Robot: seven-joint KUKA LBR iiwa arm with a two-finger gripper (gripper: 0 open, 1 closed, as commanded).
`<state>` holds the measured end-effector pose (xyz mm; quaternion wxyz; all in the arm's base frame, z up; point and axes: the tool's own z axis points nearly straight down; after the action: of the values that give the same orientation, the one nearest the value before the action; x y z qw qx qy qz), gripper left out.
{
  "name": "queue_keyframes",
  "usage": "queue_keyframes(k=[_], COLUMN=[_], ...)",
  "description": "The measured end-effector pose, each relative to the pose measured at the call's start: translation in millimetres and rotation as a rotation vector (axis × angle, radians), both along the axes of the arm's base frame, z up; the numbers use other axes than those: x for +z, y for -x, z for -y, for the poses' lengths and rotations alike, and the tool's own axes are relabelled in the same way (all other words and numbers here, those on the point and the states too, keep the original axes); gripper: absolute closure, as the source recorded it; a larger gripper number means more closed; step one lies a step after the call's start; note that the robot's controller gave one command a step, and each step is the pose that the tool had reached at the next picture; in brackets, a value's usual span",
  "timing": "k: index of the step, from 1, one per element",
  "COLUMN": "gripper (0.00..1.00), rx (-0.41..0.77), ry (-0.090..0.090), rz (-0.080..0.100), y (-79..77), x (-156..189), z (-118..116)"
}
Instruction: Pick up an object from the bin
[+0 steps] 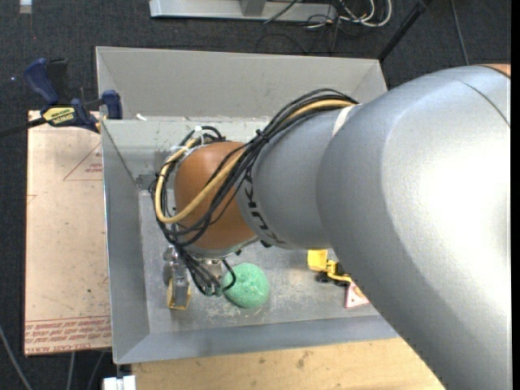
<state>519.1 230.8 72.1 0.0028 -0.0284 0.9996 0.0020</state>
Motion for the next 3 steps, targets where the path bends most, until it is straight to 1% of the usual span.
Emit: queue_keyframes(k=[1,2,3], gripper=[1.00,1.00,1.00], rx=[0.001,0.212,0.213], ry=[0.000,-0.001,-0.001], rz=[0.000,0.003,0.003], y=[0.0,6.0,5.9], x=[0,0,0], z=[0,13,13])
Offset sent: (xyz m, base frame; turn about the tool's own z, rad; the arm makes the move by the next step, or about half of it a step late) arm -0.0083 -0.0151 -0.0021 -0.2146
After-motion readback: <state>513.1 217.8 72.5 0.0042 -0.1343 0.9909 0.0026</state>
